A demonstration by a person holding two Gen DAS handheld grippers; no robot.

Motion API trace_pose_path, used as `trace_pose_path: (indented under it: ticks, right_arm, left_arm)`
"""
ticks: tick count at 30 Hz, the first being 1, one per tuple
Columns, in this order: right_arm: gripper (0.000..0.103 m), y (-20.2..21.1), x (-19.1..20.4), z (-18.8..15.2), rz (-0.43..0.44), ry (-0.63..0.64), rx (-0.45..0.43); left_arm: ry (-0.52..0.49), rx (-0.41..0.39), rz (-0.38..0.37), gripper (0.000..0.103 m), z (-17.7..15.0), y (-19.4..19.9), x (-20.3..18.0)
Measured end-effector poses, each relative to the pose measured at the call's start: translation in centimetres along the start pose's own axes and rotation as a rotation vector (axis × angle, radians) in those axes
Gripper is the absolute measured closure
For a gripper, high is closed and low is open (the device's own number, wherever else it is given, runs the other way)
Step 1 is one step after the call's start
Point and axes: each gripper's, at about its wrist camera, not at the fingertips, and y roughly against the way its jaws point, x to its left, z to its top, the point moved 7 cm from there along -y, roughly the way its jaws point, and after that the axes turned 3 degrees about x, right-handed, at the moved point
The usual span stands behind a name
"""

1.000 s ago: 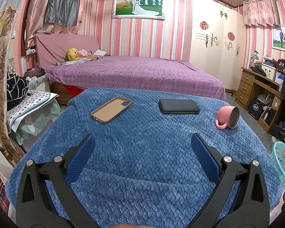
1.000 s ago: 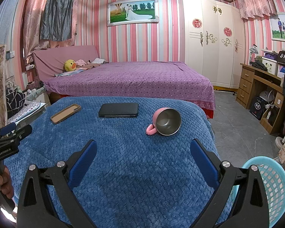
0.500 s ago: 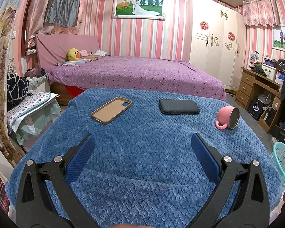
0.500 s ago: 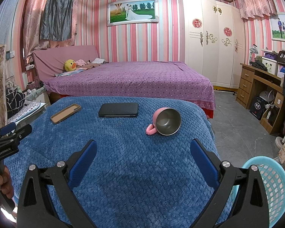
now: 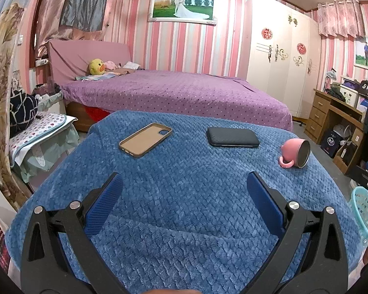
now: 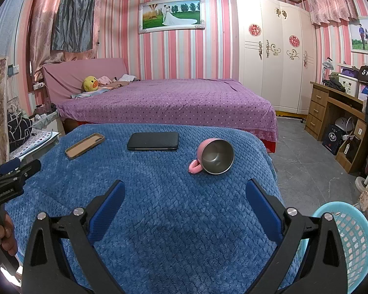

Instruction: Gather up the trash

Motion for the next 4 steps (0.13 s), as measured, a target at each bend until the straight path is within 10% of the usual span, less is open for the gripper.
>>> trace_pose_path:
  ticks: [4]
  right_arm:
    - [0.007, -0.03, 0.01, 0.07, -0.001, -0.001, 0.000]
  left_arm:
    - [0.010, 0.003, -0.004, 0.005, -0.07, -0.07, 0.13]
